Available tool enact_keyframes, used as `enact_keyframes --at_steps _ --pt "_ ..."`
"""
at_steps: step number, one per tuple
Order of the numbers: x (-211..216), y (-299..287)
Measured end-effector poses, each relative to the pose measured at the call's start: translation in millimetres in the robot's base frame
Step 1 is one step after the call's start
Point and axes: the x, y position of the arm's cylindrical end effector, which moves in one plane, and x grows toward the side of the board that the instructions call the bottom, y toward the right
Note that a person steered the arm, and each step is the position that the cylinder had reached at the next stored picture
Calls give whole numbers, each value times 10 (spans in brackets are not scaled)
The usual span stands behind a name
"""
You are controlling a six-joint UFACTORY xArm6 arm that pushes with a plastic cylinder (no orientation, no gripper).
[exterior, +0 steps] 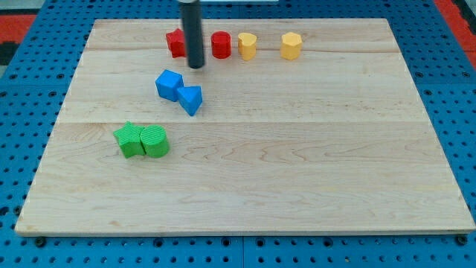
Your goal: Point at blue triangle
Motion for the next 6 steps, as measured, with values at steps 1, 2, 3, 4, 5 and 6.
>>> enact_keyframes --at_steps 1,2,3,4,5,6 --pt "-114 -581" --pt "-42 -751" --pt "155 261" --pt "700 961" --pt "1111 903" --pt "1120 478"
